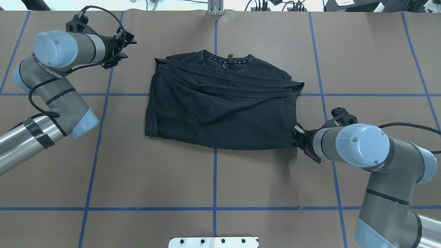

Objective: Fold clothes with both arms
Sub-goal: 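Drag the shirt edge toward the robot with the right gripper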

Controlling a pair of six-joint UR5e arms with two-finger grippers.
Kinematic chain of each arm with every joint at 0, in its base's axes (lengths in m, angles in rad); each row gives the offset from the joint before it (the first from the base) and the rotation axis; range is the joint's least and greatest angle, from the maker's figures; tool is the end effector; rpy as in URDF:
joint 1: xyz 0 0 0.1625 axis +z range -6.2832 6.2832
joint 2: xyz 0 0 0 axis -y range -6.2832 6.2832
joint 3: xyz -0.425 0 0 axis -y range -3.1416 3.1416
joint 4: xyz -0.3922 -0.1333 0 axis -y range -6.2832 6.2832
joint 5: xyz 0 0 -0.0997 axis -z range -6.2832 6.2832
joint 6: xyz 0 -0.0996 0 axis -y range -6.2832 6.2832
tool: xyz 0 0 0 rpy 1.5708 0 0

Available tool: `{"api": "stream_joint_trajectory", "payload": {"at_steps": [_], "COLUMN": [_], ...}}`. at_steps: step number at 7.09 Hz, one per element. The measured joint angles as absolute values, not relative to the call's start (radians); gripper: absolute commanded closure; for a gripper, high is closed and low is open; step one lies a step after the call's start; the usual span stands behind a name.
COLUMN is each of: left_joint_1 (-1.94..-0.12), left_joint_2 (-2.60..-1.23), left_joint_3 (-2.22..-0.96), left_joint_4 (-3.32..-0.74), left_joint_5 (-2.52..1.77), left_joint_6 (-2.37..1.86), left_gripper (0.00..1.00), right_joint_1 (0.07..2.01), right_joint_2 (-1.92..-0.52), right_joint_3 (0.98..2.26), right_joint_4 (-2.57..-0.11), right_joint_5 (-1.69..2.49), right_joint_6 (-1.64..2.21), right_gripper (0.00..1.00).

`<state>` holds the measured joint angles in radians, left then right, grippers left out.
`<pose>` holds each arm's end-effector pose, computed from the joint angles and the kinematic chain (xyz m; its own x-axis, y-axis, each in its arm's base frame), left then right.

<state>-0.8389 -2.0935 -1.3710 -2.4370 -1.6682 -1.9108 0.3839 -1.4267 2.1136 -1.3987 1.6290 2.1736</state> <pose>0.3847 -0.6132 0.3507 0.0079 -0.5054 -0.8628 0.7242 0.5979 -0.3436 -0.4202 -0.3073 0.3238 0.3101 0.7357 0.6022 -0.6177 0.6374 -0.4606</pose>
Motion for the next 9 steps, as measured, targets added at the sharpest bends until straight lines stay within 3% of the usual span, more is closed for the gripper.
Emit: {"api": "stream_joint_trajectory", "payload": {"at_steps": [1,2,3,6,9], "left_joint_1": [-0.83,-0.817,-0.802,-0.782,-0.703], "left_joint_2": [-2.093,-2.093,-2.092,-2.062,-1.969], "left_joint_3": [-1.397,-1.418,-1.438,-1.504,-1.71], "left_joint_4": [-2.435,-2.433,-2.431,-2.43,-2.277], "left_joint_5": [-1.672,-1.674,-1.676,-1.736,-1.791], "left_joint_6": [-1.915,-1.92,-1.926,-1.931,-1.941], "left_gripper": [0.35,0.35,0.35,0.35,0.34], "right_joint_1": [0.296,0.208,0.128,0.002,0.194], "right_joint_2": [-1.424,-1.421,-1.422,-1.423,-1.39], "right_joint_3": [2.188,2.238,2.28,2.317,2.306], "right_joint_4": [-1.506,-1.563,-1.586,-1.595,-1.592], "right_joint_5": [1.638,1.642,1.648,1.642,1.639], "right_joint_6": [2.231,2.313,2.377,2.46,2.348], "right_gripper": [1.0,0.9,0.01,0.0,0.0]}}
